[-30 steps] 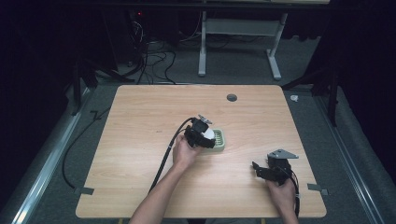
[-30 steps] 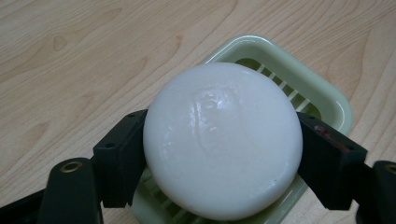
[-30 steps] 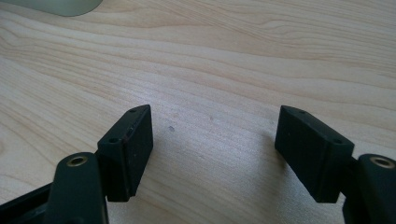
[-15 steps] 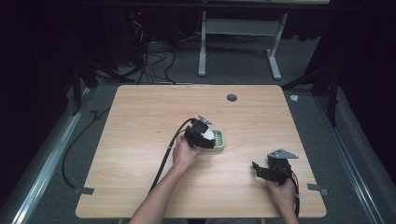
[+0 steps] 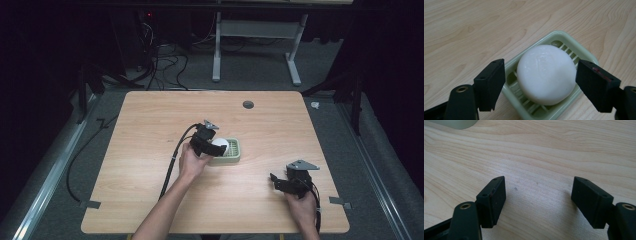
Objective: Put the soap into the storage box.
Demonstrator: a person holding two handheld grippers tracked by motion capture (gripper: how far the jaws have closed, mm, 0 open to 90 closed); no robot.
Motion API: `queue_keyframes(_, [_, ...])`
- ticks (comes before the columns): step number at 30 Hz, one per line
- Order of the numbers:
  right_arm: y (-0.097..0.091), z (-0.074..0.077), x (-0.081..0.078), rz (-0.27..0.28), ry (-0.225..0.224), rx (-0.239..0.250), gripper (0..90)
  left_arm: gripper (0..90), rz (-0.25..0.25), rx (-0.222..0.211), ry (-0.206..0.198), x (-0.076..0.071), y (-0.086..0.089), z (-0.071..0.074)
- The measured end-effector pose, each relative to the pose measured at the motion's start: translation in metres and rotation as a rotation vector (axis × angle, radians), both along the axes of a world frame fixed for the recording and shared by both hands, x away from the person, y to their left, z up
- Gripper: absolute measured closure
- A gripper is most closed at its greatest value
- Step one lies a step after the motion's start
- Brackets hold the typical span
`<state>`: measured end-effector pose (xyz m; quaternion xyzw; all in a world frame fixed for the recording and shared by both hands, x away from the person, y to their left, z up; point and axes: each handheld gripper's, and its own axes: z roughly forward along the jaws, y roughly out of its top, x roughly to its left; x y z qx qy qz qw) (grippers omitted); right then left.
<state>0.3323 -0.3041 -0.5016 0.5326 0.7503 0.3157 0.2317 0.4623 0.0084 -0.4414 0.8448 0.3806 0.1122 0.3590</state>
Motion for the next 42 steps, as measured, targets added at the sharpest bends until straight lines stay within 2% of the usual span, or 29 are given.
queue_keyframes(13, [0.000,0.000,0.000,0.000,0.000,0.001,28.6,25.4,0.029,-0.041,-0.024,-0.007,0.035,0.018])
queue_keyframes(20, [0.000,0.000,0.000,0.000,0.000,0.001,28.6,25.5,0.037,-0.045,-0.036,-0.012,0.048,0.023])
queue_keyframes(27, [0.000,0.000,0.000,0.000,0.000,0.001,28.6,25.8,0.064,-0.062,-0.047,-0.018,0.065,0.026])
queue_keyframes(35, [0.000,0.000,0.000,0.000,0.000,0.001,28.7,26.1,0.061,-0.056,-0.050,-0.025,0.074,0.027])
queue_keyframes(42, [0.000,0.000,0.000,0.001,0.000,0.001,28.6,26.2,0.078,-0.069,-0.049,-0.032,0.085,0.027])
